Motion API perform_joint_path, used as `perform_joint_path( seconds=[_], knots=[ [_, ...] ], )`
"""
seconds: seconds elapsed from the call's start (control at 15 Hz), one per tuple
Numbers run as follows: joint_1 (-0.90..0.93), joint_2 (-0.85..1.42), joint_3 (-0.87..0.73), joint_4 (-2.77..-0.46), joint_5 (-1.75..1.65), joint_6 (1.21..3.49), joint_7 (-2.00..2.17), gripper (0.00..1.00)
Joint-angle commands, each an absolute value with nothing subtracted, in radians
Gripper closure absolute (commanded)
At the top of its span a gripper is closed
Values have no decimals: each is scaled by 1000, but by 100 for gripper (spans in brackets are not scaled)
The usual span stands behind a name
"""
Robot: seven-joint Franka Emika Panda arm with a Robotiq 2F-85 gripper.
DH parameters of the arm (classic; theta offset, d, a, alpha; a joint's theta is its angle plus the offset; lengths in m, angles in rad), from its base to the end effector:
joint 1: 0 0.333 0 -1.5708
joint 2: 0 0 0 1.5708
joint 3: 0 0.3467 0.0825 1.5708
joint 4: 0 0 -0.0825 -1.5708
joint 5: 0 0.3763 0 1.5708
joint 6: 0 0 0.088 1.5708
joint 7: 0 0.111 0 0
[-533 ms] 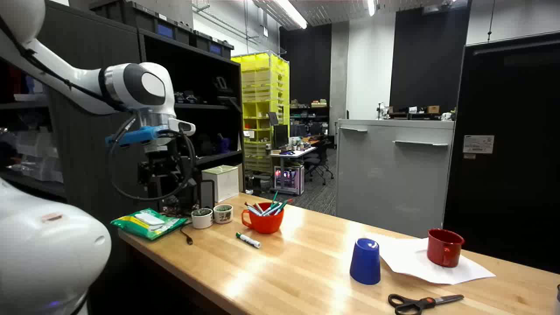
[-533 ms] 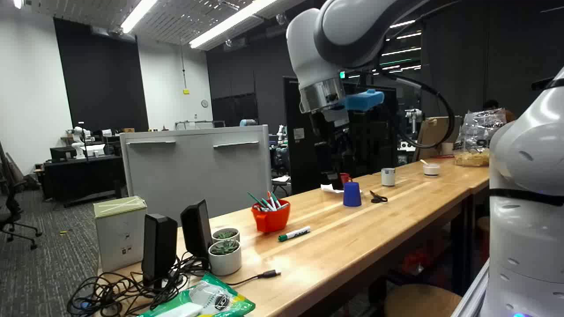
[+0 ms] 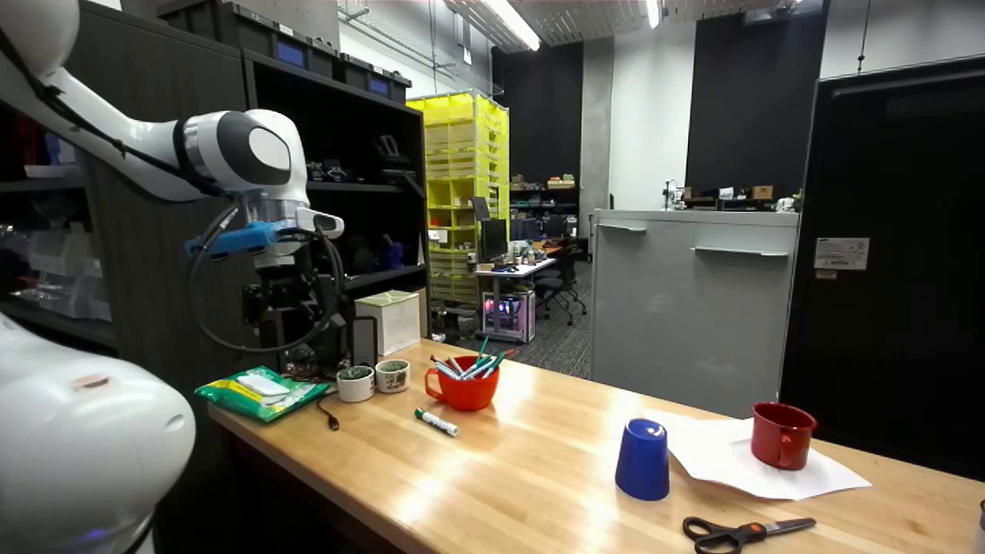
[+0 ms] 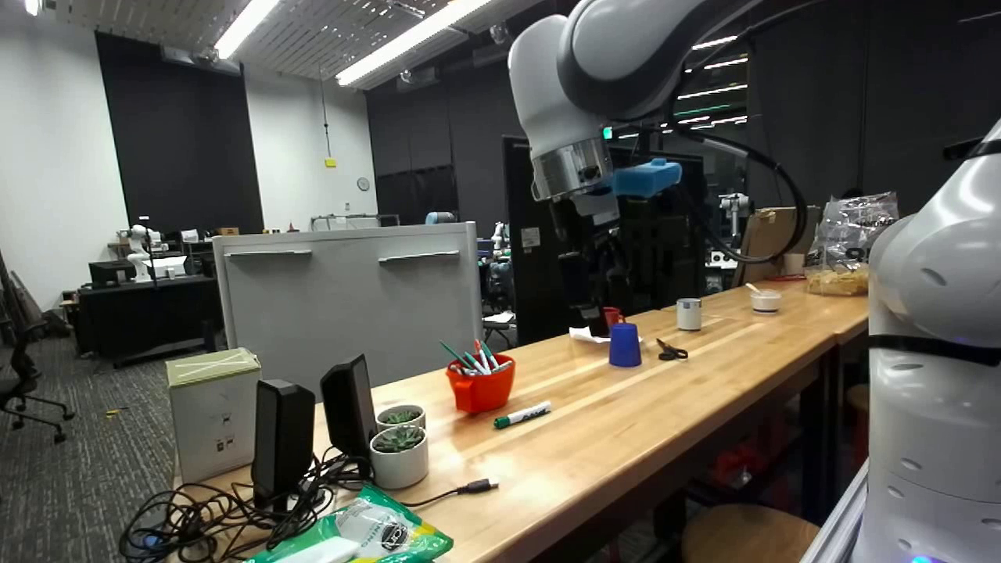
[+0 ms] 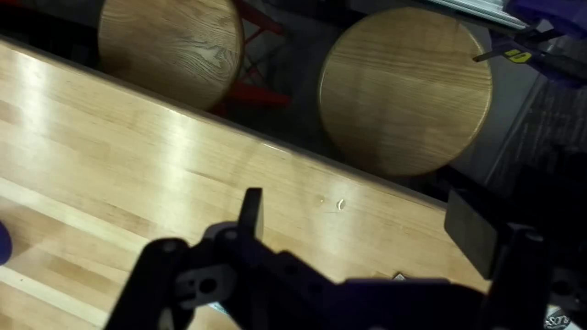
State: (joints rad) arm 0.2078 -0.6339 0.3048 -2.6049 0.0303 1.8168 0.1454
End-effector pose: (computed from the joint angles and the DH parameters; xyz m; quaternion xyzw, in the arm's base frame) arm 0.2696 0.1604 0.4580 0.9833 0.1410 -0.0613 0.0971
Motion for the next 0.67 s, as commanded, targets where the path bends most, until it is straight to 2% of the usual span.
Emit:
perform_joint_path(
  seconds=[0.0, 0.6],
  knots=[
    [202, -642, 281, -2610, 12, 1842, 170, 0],
    [23, -646, 103, -2604, -92, 1973, 163, 0]
  ],
)
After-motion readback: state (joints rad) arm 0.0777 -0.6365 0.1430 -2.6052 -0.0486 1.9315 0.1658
